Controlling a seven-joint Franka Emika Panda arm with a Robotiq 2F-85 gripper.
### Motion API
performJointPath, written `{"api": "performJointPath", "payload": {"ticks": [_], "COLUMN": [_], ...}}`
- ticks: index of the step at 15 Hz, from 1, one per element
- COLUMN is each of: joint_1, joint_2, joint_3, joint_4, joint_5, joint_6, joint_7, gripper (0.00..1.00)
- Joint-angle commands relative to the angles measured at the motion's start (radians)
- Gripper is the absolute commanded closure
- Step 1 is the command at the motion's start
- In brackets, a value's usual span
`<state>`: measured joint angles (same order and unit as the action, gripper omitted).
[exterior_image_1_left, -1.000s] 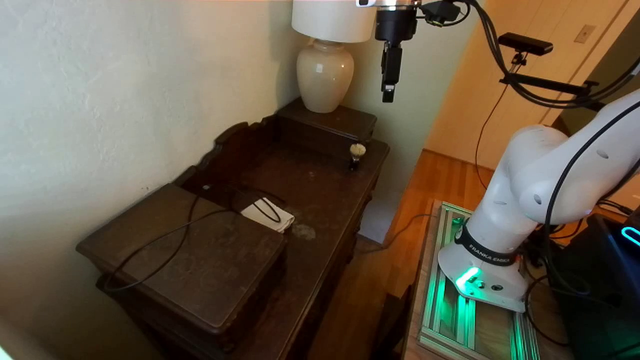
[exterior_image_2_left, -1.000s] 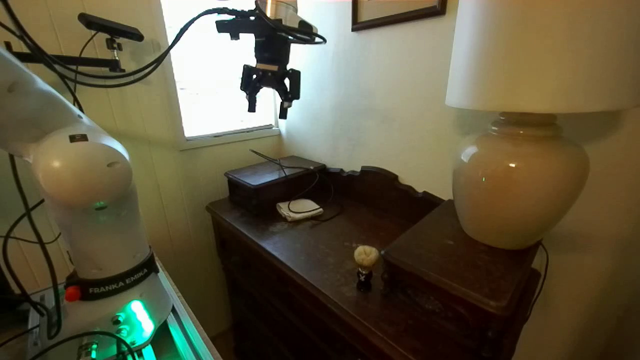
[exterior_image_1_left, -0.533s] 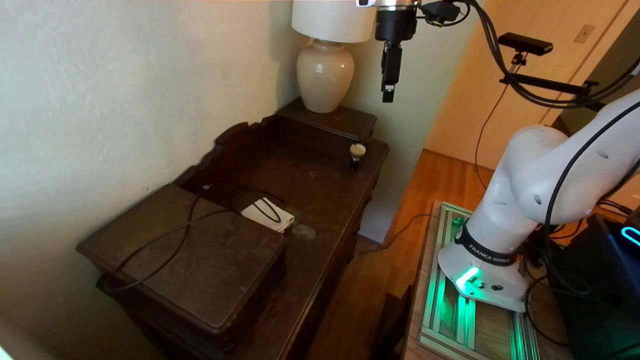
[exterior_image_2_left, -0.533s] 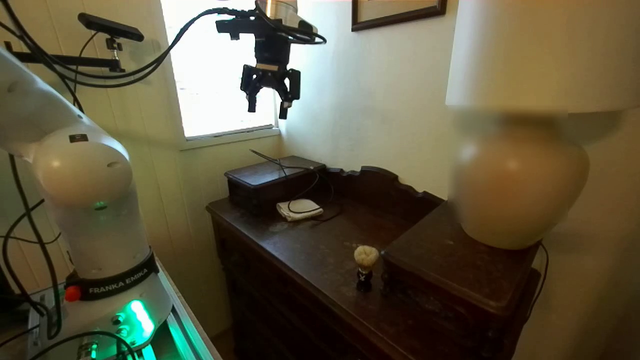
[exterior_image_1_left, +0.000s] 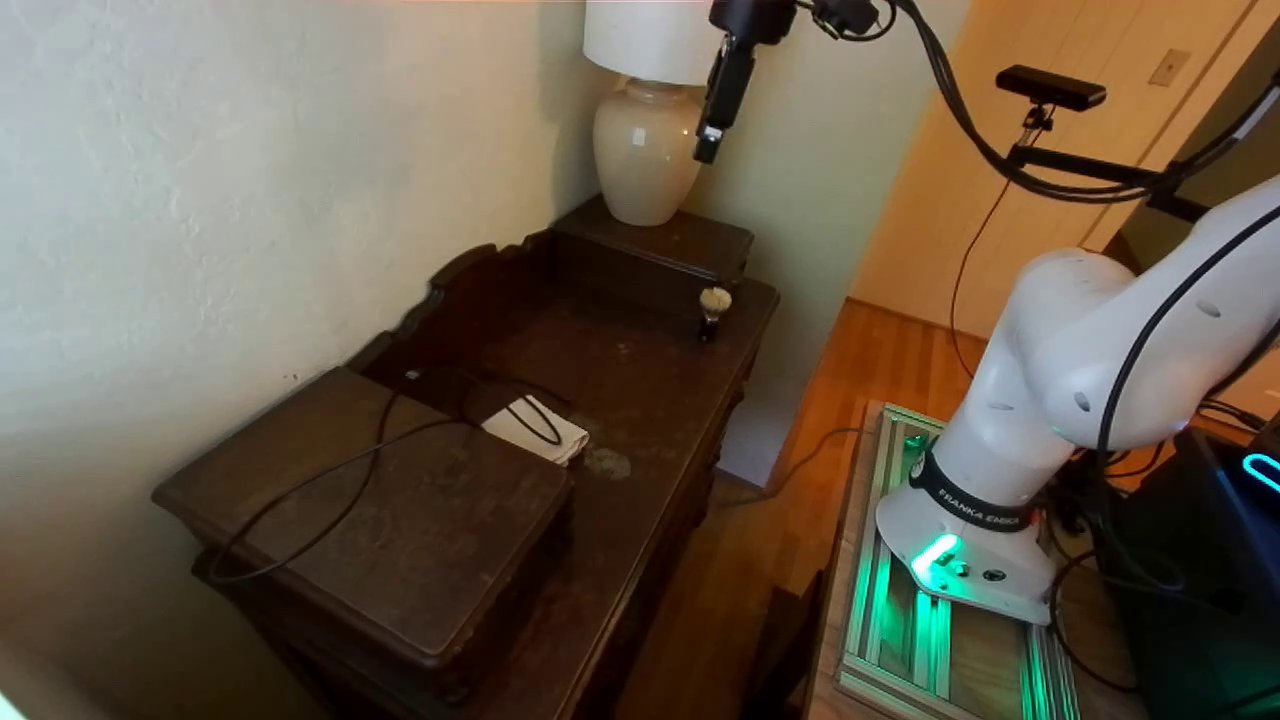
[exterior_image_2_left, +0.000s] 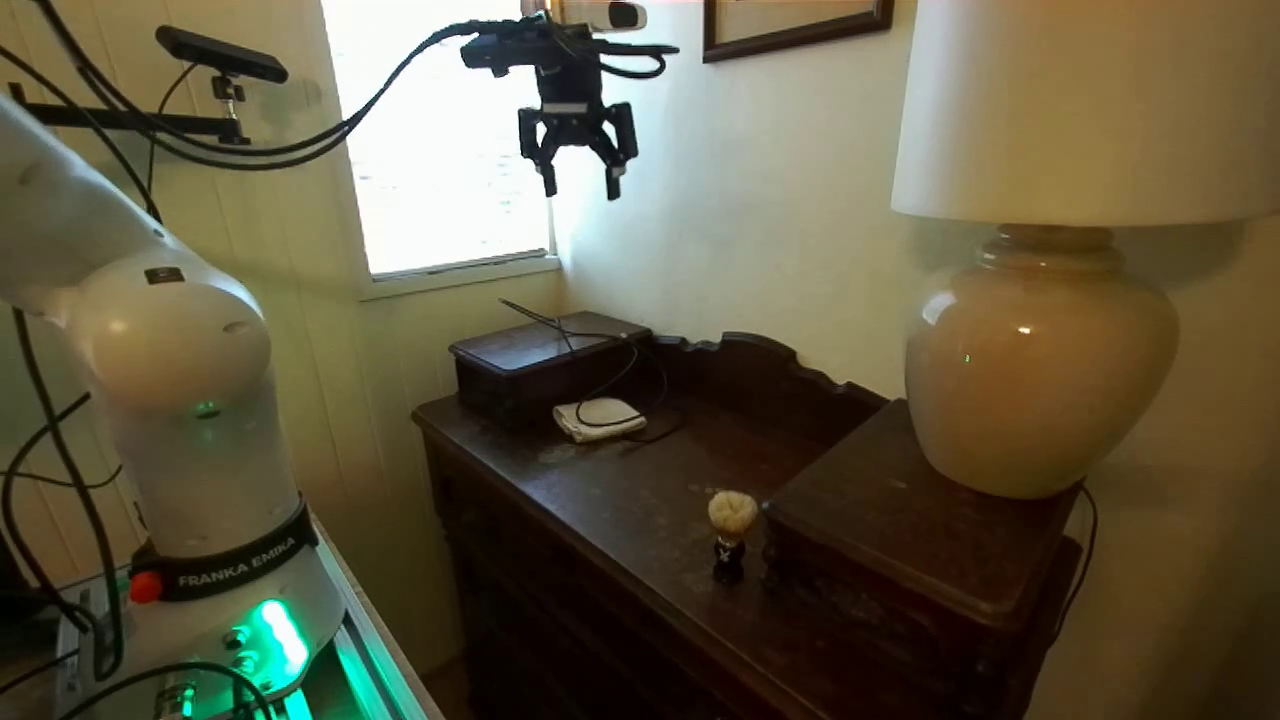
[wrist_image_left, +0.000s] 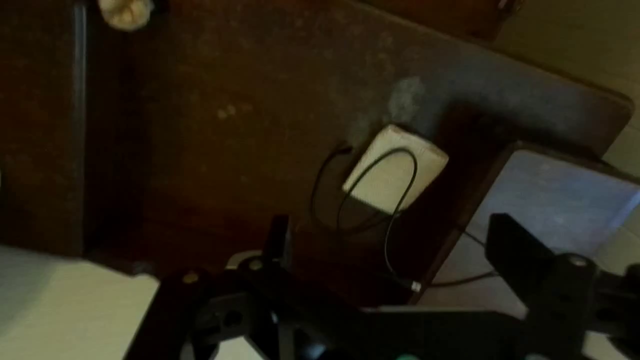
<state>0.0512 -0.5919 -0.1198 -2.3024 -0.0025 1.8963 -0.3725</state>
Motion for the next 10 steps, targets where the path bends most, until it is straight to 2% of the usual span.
{"api": "performJointPath", "payload": {"ticks": [1, 7, 8, 10], "joint_1": [0.035, 0.046, 0.04, 0.038], "joint_2": [0.035, 0.119, 0.079, 0.093], "joint_3": [-0.007, -0.036, -0.019, -0.023], "joint_4": [0.046, 0.127, 0.087, 0.093], "joint_5": [0.018, -0.058, -0.03, -0.029], "joint_6": [0.182, 0.487, 0.421, 0.435], "joint_7": [-0.061, -0.244, -0.192, -0.199], "gripper": [0.0, 0.0, 0.0, 0.0]}}
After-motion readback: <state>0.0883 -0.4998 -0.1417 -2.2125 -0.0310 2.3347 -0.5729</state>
